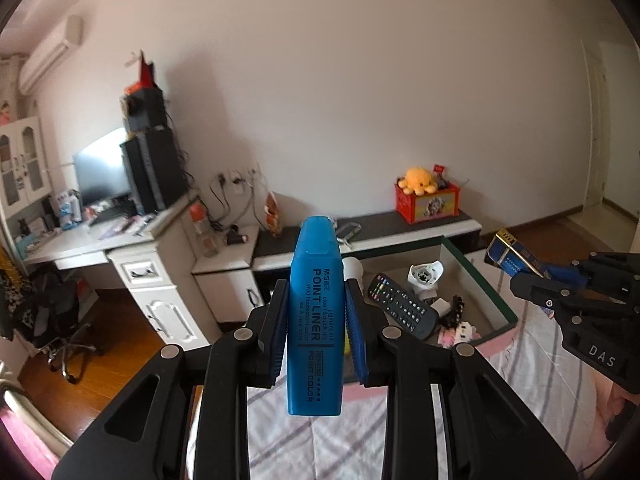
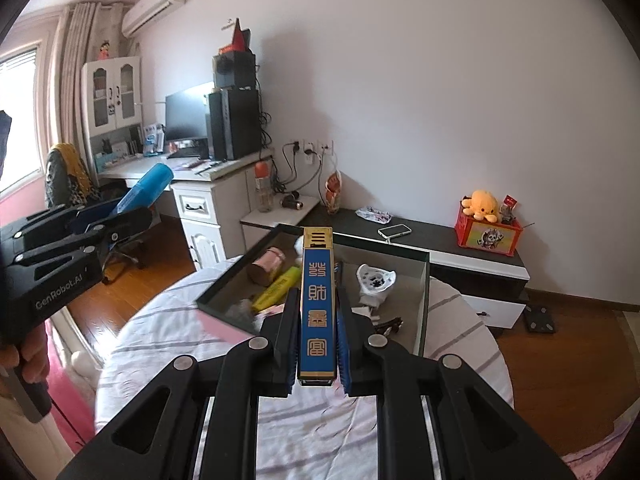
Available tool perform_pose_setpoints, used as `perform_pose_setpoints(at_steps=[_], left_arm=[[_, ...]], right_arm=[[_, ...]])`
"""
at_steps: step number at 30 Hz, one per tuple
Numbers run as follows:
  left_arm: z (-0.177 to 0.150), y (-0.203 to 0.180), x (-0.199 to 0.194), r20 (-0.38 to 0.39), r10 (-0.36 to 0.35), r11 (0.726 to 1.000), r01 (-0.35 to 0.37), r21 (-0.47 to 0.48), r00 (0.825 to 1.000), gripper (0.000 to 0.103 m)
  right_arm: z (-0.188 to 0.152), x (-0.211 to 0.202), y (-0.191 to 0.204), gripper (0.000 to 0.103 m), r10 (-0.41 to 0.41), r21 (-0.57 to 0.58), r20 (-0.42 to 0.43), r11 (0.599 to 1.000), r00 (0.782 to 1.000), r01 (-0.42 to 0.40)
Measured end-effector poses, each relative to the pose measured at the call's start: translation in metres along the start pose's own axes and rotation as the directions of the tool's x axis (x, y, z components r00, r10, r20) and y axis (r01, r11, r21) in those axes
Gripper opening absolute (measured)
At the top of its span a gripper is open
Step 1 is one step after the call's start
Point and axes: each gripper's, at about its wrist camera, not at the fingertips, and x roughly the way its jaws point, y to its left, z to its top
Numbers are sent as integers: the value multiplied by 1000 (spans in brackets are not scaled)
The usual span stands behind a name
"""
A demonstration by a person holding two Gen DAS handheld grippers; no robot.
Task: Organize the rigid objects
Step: 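Carry the blue highlighter and small box over the pink box and release both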
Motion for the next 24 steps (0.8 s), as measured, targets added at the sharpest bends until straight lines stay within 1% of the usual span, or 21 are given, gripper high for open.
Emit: perform_pose_setpoints(at_steps=[2, 5, 6, 8, 10, 12, 15, 18, 21, 23, 24], left_arm=[[4, 0, 24, -30, -18, 1000, 18, 2, 999, 27], [4, -4, 66, -97, -50, 999, 50, 0, 994, 27], [2, -6, 77, -119, -48, 999, 49, 0, 992, 27], [-5, -12, 99, -158, -54, 998, 56, 7, 986, 27], [-14, -17, 121, -202, -75, 997, 77, 0, 976, 27], [-22, -21, 138, -236, -83, 996, 85, -3, 968, 27], [-31, -25, 155, -273, -72, 997, 76, 3, 959, 27], [-38, -26, 165, -289, -64, 998, 68, 3, 955, 27], [-42, -26, 170, -302, -57, 998, 62, 7, 951, 27], [-44, -26, 173, -308, -52, 998, 57, 10, 950, 27], [-45, -26, 175, -311, -48, 998, 54, 11, 949, 27]], right_arm=[[3, 19, -8, 16, -7, 1, -24, 1000, 1000, 7], [6, 47, -20, 16, -16, 0, -75, 1000, 997, 16], [6, 59, -24, 16, -17, 1, -105, 1000, 994, 17], [4, 80, -30, 16, -12, 8, -145, 1000, 989, 13], [1, 98, -32, 16, -1, 13, -183, 1000, 983, 4], [-2, 109, -31, 16, 8, 10, -205, 1000, 979, -6], [-5, 124, -24, 16, 30, -2, -234, 1000, 972, -31], [-7, 138, -15, 16, 57, -11, -257, 998, 965, -62], [-7, 145, -8, 16, 48, -33, -262, 998, 964, -59], [-5, 147, -6, 16, 65, -26, -267, 997, 962, -75], [-5, 149, -4, 16, 57, -37, -267, 997, 962, -70]])
